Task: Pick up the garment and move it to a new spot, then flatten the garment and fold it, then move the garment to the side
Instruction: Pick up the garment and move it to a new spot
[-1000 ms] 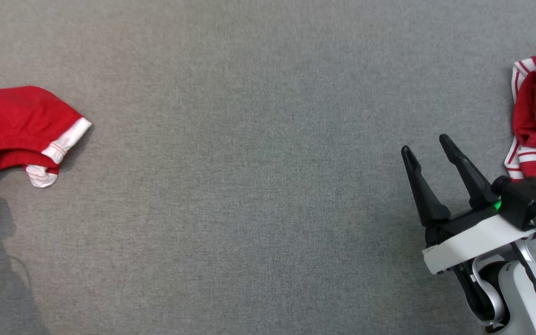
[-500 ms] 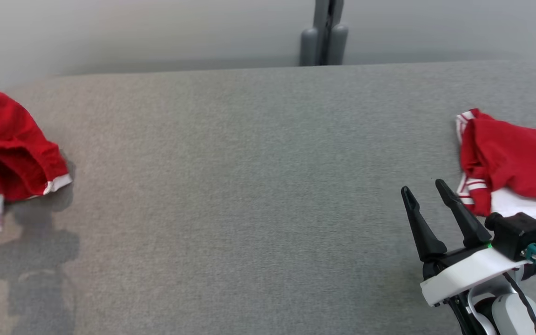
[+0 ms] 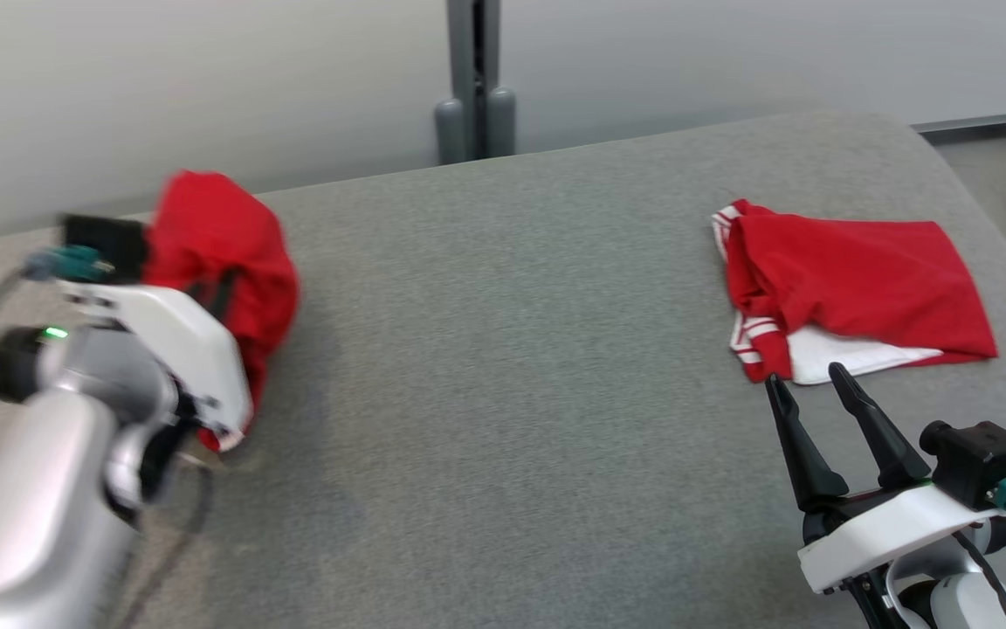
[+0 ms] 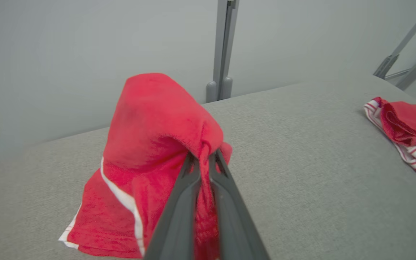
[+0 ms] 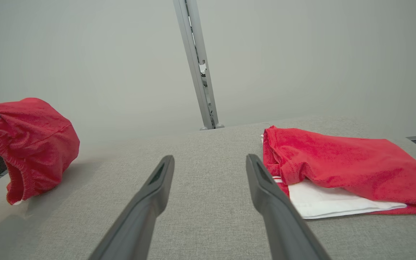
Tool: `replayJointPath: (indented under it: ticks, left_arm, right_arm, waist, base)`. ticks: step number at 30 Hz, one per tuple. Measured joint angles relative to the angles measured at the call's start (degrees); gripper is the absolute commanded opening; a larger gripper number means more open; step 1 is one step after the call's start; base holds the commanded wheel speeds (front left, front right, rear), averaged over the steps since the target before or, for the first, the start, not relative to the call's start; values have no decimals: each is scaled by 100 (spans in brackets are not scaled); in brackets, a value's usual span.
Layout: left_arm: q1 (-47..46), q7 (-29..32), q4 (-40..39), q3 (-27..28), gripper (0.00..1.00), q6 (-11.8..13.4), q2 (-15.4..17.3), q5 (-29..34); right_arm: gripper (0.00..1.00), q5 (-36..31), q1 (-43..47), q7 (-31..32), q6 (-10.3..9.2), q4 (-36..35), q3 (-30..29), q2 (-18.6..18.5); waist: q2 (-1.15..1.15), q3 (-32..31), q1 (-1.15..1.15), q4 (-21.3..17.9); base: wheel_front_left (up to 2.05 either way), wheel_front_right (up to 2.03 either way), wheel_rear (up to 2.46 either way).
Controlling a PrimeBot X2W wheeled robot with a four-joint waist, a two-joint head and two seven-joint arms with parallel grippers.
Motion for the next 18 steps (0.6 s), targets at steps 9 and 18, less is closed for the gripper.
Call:
replayJointPath:
  ticks: [9,18]
  left_arm:
    - [367,-5,-420,-755,0,152,-976,65]
    - [-74,-194,394,-1296,100,-14,-1693,229]
  right_arm:
    - [100,7,21,15,0,-10,-48,-22]
    - [100,15,-35,9,0,58,0,10]
  waist:
    - [0,38,0,-552]
    - [0,214,0,-759]
  base:
    - [0,0,0]
    - [0,0,0]
